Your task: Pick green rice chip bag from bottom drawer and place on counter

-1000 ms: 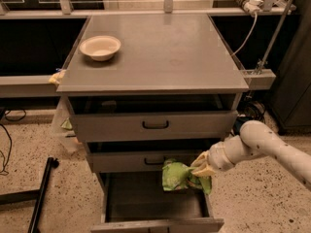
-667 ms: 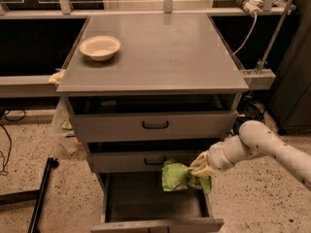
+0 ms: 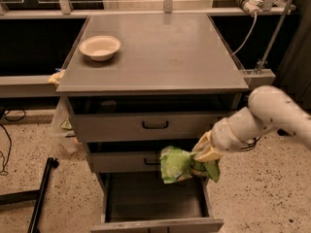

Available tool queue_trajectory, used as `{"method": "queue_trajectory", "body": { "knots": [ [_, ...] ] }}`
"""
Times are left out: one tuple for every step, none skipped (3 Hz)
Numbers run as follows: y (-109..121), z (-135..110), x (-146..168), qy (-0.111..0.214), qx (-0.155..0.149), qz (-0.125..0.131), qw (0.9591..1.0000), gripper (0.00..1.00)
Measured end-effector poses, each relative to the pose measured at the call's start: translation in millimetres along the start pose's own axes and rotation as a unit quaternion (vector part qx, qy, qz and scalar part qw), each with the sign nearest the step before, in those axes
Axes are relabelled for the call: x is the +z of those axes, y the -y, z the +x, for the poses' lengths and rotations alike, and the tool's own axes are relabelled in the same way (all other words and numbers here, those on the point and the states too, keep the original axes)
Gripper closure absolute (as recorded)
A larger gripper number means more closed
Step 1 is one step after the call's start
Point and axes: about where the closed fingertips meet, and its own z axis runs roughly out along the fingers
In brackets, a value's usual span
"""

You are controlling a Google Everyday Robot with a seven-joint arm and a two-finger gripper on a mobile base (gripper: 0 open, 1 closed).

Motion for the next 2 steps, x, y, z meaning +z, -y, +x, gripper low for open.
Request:
{"method": "queue_trajectory", "body": {
  "knots": [
    [2,-72,-75,-0.049,-0.034,0.013,0.9981,1.0],
    [10,-129,-137,-0.087,-0.062,0.036,0.9936,1.0]
  ]
}}
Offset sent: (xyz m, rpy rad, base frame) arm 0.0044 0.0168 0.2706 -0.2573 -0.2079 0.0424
